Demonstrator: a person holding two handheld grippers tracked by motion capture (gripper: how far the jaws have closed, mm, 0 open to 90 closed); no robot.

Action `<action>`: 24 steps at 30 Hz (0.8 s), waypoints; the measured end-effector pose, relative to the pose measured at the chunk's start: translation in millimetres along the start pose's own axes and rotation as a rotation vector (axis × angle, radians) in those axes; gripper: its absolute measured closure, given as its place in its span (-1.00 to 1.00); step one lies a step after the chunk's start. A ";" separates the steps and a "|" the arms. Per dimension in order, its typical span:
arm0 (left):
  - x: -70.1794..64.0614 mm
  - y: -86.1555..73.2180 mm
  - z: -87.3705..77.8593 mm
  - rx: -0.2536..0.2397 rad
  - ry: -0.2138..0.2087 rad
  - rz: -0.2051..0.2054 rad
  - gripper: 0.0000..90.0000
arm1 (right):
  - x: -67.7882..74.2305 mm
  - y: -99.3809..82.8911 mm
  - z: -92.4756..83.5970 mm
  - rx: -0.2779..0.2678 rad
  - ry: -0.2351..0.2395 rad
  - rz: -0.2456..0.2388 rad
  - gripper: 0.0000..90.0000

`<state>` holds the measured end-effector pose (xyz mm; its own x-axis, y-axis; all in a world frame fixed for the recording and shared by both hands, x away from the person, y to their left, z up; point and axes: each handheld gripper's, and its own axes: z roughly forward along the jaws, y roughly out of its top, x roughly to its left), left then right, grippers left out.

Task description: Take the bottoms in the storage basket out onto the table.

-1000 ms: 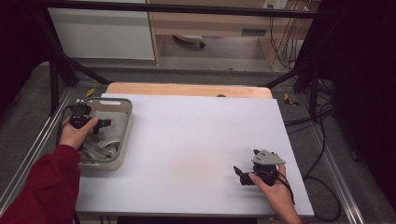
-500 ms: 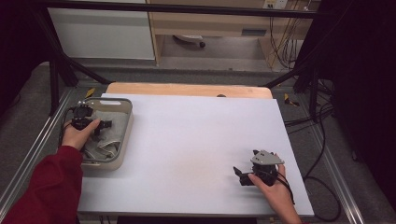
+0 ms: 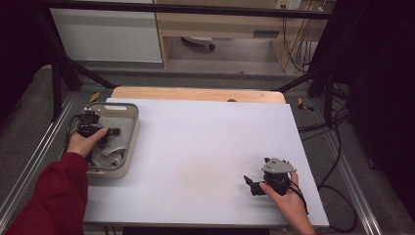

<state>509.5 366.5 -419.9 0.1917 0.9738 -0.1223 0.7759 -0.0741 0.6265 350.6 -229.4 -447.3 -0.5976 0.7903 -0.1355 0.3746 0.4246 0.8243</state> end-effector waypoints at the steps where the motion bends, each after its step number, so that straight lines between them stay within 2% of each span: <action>1: -0.3 0.0 0.3 0.001 0.000 0.000 -0.68 | 0.1 0.0 -0.1 0.000 0.001 0.001 -0.95; 7: -0.8 0.1 2.8 0.004 -0.003 -0.004 -0.71 | -0.1 -0.5 0.5 0.004 0.004 0.002 -0.95; 14: -2.9 -0.6 7.5 0.007 -0.016 0.019 -0.85 | 0.4 0.2 4.5 0.013 0.014 -0.002 -0.94; 18: -6.3 -1.2 9.1 0.008 0.001 0.036 -0.88 | 2.0 -0.1 3.8 0.020 0.020 -0.016 -0.94; 24: -7.9 -1.4 10.1 0.008 0.013 0.038 -0.89 | 3.3 0.1 2.9 0.017 0.025 -0.019 -0.94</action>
<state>513.0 356.7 -427.6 0.2134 0.9729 -0.0886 0.7729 -0.1127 0.6244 350.8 -225.5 -449.2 -0.6221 0.7708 -0.1372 0.3747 0.4470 0.8123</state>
